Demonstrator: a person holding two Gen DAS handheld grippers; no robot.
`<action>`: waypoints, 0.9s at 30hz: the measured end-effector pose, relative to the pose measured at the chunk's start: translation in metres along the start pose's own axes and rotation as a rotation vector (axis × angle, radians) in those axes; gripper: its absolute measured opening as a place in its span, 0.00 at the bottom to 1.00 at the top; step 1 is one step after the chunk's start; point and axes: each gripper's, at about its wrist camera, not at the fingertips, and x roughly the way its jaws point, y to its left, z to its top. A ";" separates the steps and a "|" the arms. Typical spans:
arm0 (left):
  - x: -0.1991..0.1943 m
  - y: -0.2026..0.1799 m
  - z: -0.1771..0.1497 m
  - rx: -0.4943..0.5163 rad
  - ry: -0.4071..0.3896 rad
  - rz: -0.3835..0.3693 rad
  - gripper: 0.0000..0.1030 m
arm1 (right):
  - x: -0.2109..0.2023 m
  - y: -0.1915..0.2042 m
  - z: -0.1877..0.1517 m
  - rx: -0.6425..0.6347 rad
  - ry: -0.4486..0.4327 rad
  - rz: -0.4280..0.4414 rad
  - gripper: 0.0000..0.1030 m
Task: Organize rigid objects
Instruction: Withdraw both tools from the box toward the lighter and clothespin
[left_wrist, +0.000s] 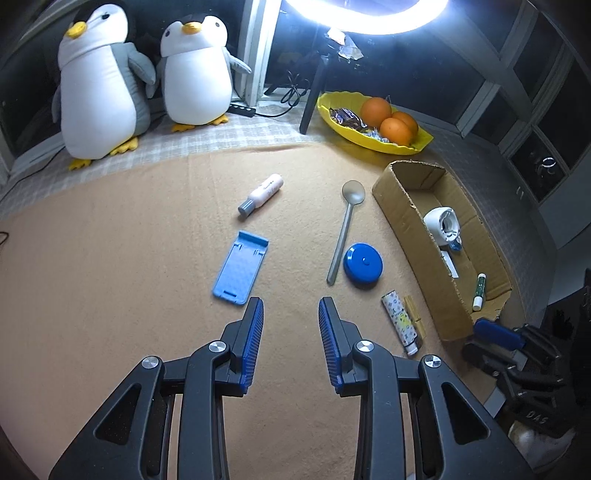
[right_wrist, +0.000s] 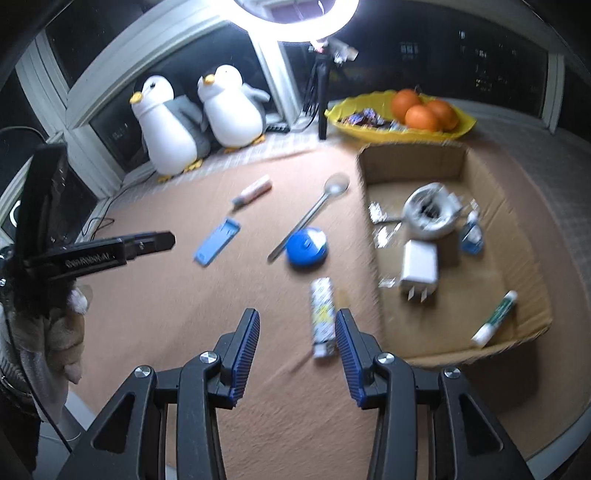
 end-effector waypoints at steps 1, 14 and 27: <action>-0.002 0.003 -0.002 -0.011 -0.002 -0.008 0.29 | 0.003 0.001 -0.003 0.002 0.001 -0.005 0.38; -0.024 0.041 -0.030 -0.062 -0.028 -0.040 0.29 | 0.061 0.003 0.000 0.048 0.081 -0.111 0.47; -0.034 0.068 -0.038 -0.103 -0.062 -0.068 0.29 | 0.085 0.007 0.015 0.052 0.083 -0.286 0.57</action>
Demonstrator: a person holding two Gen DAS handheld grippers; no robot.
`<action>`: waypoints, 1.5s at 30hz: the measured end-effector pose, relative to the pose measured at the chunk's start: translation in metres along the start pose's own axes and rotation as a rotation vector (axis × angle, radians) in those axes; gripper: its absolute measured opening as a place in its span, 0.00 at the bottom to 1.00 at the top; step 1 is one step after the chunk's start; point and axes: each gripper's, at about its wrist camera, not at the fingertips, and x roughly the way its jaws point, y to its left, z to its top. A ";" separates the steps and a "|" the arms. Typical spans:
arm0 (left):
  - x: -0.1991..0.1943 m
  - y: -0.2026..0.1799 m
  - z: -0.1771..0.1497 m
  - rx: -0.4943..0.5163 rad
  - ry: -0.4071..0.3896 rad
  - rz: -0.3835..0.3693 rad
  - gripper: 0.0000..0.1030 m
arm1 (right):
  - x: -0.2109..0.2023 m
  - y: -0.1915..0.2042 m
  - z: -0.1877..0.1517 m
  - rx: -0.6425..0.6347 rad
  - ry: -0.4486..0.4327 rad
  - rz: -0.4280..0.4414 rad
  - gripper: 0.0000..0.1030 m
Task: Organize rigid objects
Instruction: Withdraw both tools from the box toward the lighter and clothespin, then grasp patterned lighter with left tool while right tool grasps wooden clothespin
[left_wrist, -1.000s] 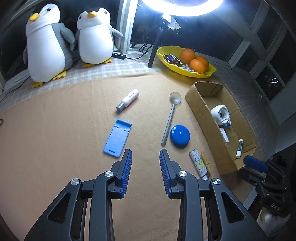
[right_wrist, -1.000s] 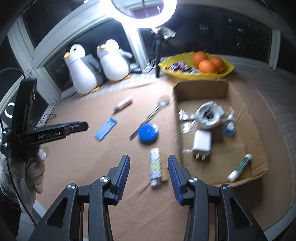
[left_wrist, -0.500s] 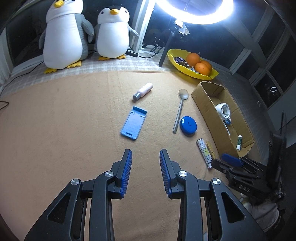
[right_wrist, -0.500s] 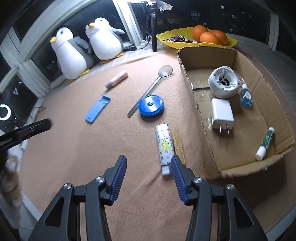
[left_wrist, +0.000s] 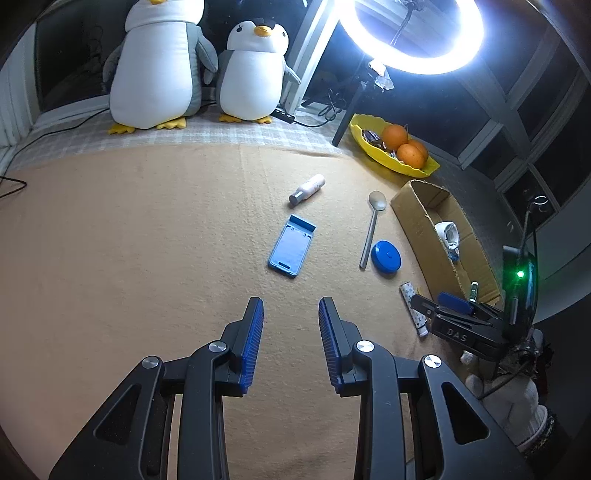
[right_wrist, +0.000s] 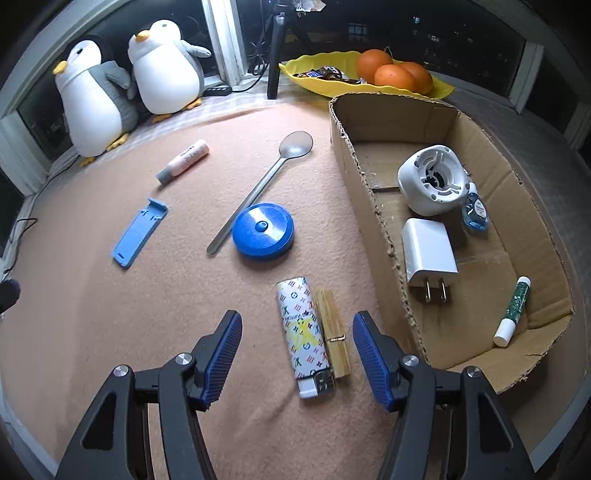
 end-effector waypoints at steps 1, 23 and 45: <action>0.000 -0.001 -0.001 0.006 -0.003 -0.002 0.29 | 0.002 0.002 0.001 -0.002 0.004 -0.011 0.57; -0.011 -0.006 -0.004 0.042 -0.027 -0.025 0.29 | 0.027 0.018 0.002 0.138 0.108 -0.118 0.67; 0.027 -0.023 -0.023 0.034 0.060 -0.042 0.28 | -0.009 0.034 -0.020 -0.088 0.134 0.278 0.36</action>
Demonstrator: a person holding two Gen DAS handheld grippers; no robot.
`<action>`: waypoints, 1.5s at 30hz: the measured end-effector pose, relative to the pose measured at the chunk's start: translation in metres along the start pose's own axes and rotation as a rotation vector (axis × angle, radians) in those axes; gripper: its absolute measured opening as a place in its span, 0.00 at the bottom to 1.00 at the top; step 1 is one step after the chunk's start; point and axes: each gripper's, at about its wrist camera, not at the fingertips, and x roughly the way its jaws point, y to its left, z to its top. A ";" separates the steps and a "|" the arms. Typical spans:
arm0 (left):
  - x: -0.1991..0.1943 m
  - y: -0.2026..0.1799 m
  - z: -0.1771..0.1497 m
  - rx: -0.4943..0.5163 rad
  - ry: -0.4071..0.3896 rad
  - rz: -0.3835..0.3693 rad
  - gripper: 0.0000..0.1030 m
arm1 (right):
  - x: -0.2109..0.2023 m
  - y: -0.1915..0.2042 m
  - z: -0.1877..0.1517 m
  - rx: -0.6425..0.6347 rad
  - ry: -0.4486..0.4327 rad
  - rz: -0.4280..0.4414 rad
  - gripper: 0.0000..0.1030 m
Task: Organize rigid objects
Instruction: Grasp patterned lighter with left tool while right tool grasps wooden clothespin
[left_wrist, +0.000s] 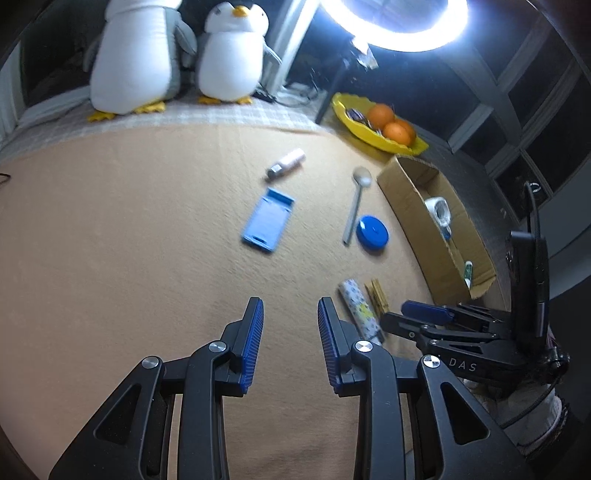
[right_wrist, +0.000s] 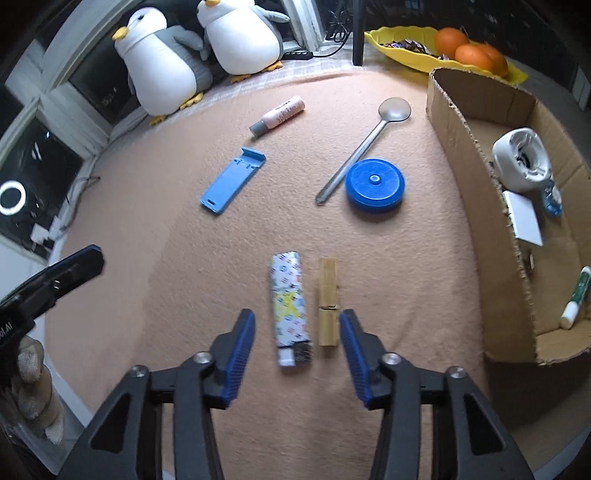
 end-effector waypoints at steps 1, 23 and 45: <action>0.005 -0.004 -0.001 0.002 0.012 -0.008 0.27 | -0.001 -0.003 -0.002 0.002 0.004 0.003 0.35; 0.105 -0.073 -0.003 0.106 0.196 0.046 0.28 | -0.023 -0.034 -0.023 0.010 -0.023 0.019 0.30; 0.098 -0.066 -0.014 0.250 0.191 0.160 0.22 | -0.022 -0.028 -0.021 -0.008 -0.015 0.034 0.27</action>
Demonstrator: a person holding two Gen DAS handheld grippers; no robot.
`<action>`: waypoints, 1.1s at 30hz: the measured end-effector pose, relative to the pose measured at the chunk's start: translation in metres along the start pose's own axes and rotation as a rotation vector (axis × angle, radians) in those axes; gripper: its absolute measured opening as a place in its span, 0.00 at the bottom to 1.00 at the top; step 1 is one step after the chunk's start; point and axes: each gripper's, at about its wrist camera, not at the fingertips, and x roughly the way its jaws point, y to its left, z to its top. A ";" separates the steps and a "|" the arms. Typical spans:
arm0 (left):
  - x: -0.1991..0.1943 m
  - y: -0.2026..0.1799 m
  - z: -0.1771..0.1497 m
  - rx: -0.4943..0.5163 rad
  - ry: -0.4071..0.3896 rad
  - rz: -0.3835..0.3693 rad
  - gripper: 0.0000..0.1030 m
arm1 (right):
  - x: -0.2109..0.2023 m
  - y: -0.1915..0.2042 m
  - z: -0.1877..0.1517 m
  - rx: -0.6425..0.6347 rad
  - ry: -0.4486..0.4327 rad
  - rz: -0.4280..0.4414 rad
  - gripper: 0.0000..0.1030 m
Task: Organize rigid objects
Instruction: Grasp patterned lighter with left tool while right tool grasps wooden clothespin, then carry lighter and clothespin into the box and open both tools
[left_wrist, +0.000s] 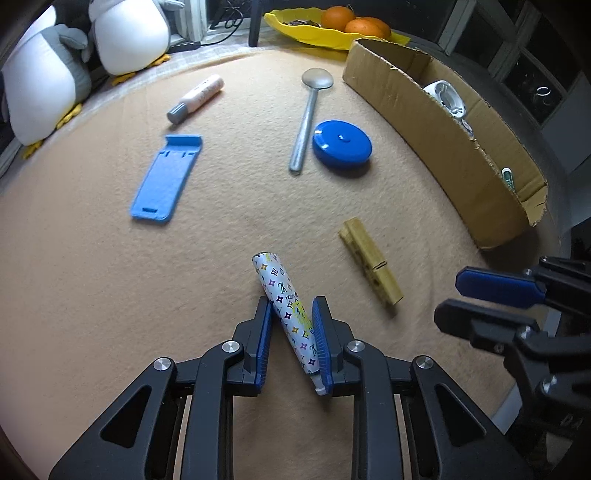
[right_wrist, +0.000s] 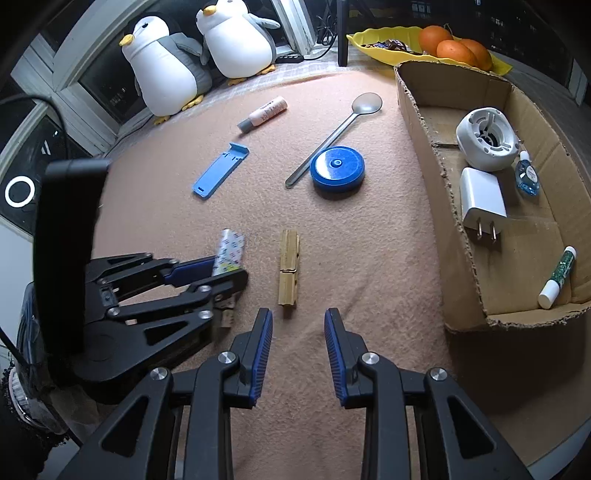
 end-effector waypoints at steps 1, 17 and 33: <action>-0.001 0.004 -0.002 -0.004 -0.001 0.001 0.21 | 0.002 0.002 0.002 -0.003 0.001 0.004 0.27; -0.008 0.049 -0.016 -0.239 -0.027 -0.140 0.09 | 0.054 0.029 0.032 -0.093 0.086 -0.084 0.11; -0.039 0.049 -0.006 -0.262 -0.095 -0.149 0.09 | -0.002 0.010 0.023 -0.043 -0.009 0.006 0.10</action>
